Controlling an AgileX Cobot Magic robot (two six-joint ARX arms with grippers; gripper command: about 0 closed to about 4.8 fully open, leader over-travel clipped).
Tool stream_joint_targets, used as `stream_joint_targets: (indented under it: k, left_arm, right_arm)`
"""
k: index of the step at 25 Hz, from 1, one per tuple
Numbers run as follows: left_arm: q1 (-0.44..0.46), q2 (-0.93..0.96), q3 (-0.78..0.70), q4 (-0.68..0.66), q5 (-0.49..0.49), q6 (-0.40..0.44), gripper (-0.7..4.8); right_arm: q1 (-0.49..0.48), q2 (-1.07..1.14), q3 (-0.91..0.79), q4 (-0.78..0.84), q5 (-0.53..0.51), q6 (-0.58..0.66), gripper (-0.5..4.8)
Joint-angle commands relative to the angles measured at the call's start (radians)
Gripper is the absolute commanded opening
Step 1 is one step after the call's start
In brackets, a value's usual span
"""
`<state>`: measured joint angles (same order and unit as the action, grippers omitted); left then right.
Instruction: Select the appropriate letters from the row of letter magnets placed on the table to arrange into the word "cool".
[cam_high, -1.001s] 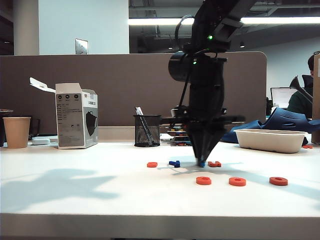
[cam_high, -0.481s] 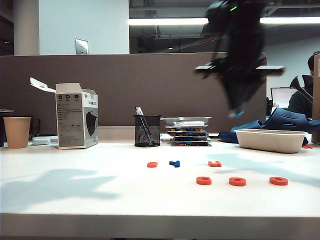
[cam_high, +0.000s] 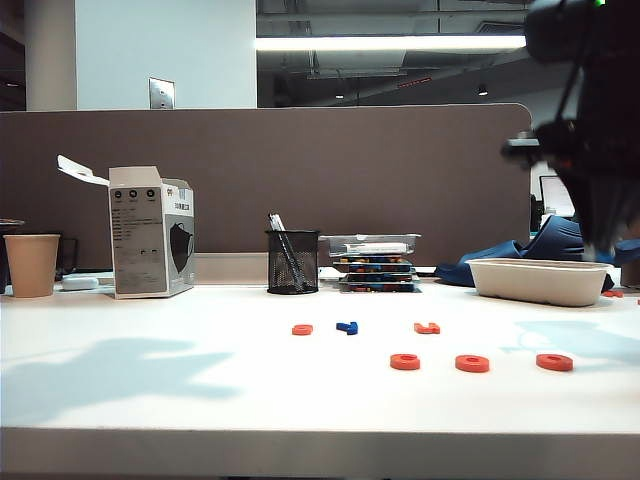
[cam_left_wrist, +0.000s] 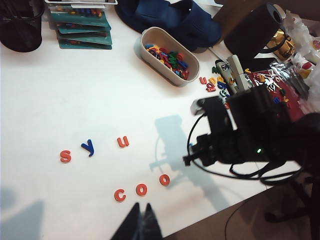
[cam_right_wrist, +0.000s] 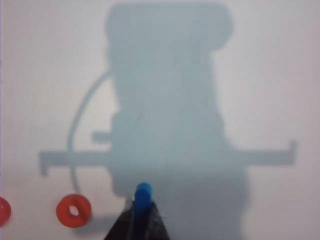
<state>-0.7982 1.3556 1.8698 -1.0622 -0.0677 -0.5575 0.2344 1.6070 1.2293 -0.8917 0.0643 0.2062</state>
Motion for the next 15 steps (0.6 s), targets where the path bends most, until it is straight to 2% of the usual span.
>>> stream_joint_targets:
  k: [1, 10, 15]
  left_arm:
    - [0.0, -0.003, 0.004, 0.01, 0.001, 0.004, -0.03]
    - [0.0, -0.003, 0.004, 0.01, 0.002, 0.004, -0.03]
    - [0.0, -0.003, 0.004, 0.009, 0.004, 0.004, -0.03]
  right_arm:
    - [0.003, -0.003, -0.095, 0.101, -0.051, -0.004, -0.08]
    - [0.003, -0.003, -0.256, 0.264, -0.043, -0.001, -0.08]
    - [0.003, 0.016, -0.29, 0.257, -0.045, -0.001, -0.08]
